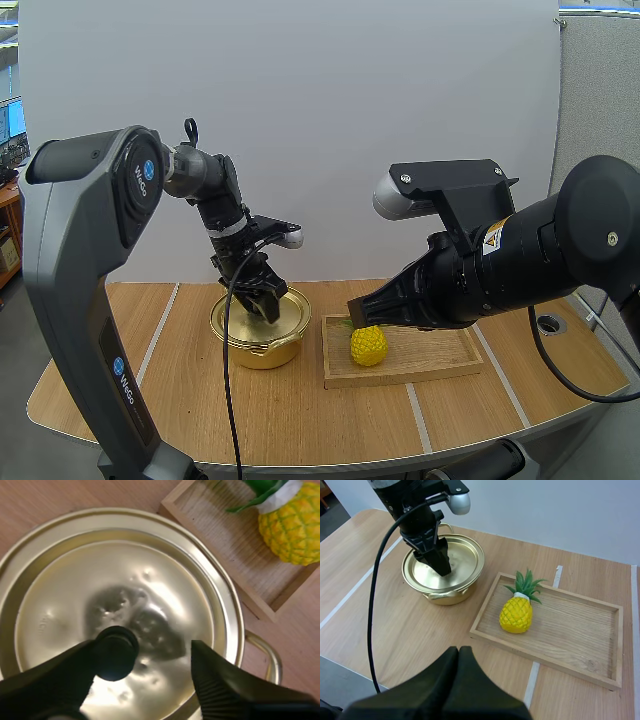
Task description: Open the pot, put the grape inside, and close it
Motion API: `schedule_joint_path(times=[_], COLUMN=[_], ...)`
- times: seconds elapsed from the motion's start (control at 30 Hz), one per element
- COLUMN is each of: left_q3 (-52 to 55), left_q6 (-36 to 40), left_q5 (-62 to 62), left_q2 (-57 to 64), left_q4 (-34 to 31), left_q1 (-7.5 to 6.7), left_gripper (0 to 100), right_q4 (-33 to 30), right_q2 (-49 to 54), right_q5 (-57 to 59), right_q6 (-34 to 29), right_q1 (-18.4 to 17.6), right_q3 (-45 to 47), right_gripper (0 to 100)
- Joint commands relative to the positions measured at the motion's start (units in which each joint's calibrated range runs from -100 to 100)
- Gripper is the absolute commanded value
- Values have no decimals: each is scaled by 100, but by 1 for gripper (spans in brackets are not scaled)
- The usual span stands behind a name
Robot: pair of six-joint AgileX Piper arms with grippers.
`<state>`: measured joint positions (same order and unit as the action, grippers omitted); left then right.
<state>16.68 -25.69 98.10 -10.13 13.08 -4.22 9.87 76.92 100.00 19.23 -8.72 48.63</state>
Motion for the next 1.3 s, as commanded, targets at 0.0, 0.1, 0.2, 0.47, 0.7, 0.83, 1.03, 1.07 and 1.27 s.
schedule_joint_path(times=[0.0, 0.1, 0.2, 0.47, 0.7, 0.83, 1.03, 1.07, 1.27], left_q3=[75, -8, -220, -443, -429, -210, 643, 769, 1525], left_q6=[14, 14, 70, 167, 411, 467, 489, 502, 647], left_q5=[190, 190, 190, 190, 190, 190, 190, 190, 190], left_q2=[101, 297, 585, 1703, 2877, 3552, 4616, 4769, 5897], left_q4=[126, 126, 100, -16, -421, -435, -435, -435, -435], left_q1=[-16, -16, -16, -16, -16, -16, -16, -16, -16], left_gripper=[100, 100, 100, 100, 100, 100, 100, 100, 100], right_q4=[17, 17, 17, 17, 17, 17, 17, 17, 17], right_q2=[59, 59, 59, 59, 59, 59, 59, 59, 59], right_q5=[0, 0, 0, 0, 0, 0, 0, 0, 0], right_q6=[53, 53, 53, 53, 53, 53, 53, 53, 53], right_q1=[23, 23, 23, 23, 23, 23, 23, 23, 23], right_q3=[2, 2, 2, 2, 2, 2, 2, 2, 2], right_gripper=[0, 0, 0, 0, 0, 0, 0, 0, 0])
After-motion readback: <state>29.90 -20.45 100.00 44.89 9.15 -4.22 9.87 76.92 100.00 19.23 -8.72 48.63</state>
